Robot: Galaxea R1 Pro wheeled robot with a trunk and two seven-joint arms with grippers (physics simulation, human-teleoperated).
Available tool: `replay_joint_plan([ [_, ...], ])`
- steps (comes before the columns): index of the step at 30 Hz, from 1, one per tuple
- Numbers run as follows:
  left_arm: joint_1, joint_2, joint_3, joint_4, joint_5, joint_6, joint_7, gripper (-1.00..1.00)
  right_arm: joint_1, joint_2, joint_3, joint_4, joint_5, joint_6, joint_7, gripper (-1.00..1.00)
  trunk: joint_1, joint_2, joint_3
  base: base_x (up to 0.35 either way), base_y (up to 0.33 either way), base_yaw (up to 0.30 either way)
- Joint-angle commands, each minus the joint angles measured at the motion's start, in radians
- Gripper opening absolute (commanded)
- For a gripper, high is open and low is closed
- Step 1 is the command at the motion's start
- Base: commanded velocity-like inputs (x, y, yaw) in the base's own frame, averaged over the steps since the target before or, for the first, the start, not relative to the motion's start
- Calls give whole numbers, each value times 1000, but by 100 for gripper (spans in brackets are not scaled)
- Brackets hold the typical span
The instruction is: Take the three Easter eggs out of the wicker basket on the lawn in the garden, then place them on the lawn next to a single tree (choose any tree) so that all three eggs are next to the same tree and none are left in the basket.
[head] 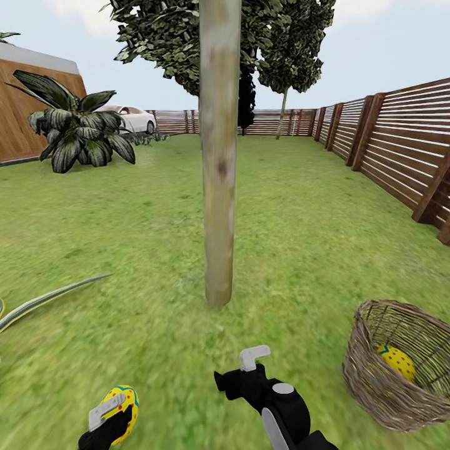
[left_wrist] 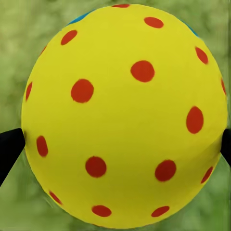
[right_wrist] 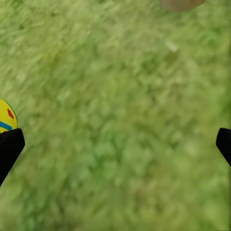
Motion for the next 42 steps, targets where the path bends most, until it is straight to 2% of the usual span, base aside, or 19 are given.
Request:
replay_joint_plan([
  [1, -1, -2, 7, -2, -10, 4, -8, -100, -1, 0, 1, -1, -11, 4, -10, 100, 0, 0, -1, 328, -43, -1],
  [10, -1, -3, 7, -1, -10, 5, -9, -100, -1, 0, 3, -1, -12, 4, -10, 100, 0, 0, -1, 297, -84, 0],
  [17, -1, -3, 7, -3, -10, 4, -13, -100, -1, 0, 3, -1, -12, 4, -10, 100, 0, 0, -1, 39, -10, 0],
  [32, -51, -1, 6, -18, -13, 3, -8, -100, -1, 0, 2, 1, -10, 4, -10, 100, 7, -4, -59, 0, 0, 0],
  [37, -52, 0, -36, -9, -15, -6, -6, -100, -1, -2, 1, 0, -10, 4, -10, 100, 9, -5, -78, 0, 0, 0],
  [39, -52, 0, -42, 15, -15, -46, -6, -100, -1, -2, 1, 0, -10, 4, -10, 100, 10, -6, -86, 0, 0, 0],
  [42, -52, 0, -44, 29, -15, -69, -6, -100, -1, -2, 1, 0, -10, 4, -10, 100, 12, -6, -98, 0, 0, 0],
])
